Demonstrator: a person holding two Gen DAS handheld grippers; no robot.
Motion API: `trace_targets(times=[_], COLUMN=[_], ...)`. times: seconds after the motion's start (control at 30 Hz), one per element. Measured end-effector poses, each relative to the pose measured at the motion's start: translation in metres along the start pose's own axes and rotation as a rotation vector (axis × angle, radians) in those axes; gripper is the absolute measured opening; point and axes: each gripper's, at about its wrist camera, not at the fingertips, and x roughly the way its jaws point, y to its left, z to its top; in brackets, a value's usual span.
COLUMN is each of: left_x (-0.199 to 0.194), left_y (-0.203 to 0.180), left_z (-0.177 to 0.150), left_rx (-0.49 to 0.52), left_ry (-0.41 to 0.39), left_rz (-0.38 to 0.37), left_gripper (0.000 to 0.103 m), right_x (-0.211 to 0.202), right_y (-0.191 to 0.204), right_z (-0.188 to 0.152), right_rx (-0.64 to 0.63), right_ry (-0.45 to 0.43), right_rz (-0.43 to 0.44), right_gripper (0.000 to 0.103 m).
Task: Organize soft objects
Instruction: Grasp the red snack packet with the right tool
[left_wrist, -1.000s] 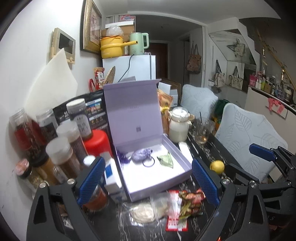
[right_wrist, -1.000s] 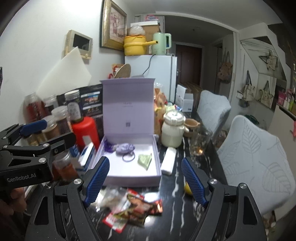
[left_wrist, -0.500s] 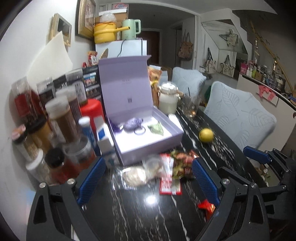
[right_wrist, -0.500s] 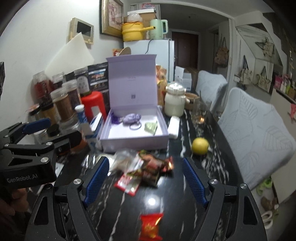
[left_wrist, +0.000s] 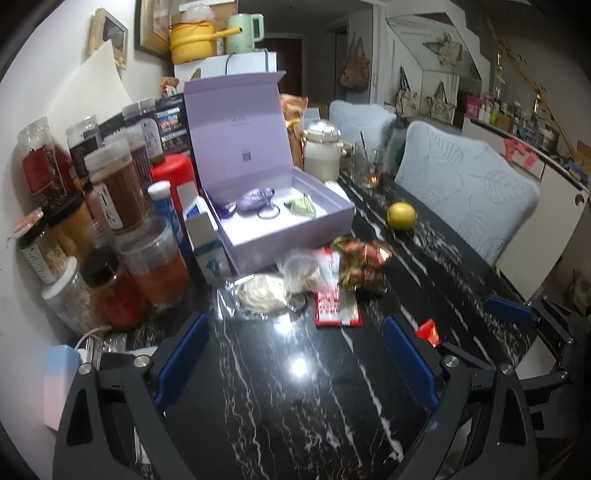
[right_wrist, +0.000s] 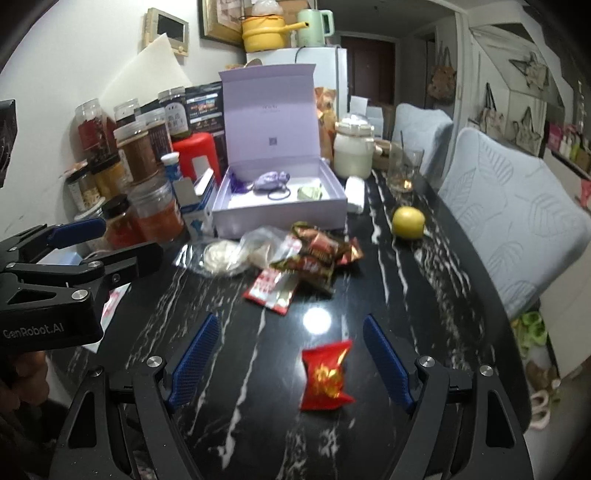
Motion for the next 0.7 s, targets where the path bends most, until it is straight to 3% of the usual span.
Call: trace_targets(times=[0.23, 0.7], left_x=[0.007, 0.052], left_y=[0.003, 0.012], left_z=[-0.02, -0.037], left_rx=[-0.011, -0.102], left_ry=[0.032, 0.116], left_rz=[-0.045, -0.081], left_gripper=[0.096, 0.096], right_x=[0.004, 0.045], right_y=[-0.006, -0.037], right_z=[-0.024, -0.053], right_rx=[0.042, 0.097], right_ry=[0.016, 0.144], right_rz=[0.004, -0.049], right_gripper=[0.081, 0.082])
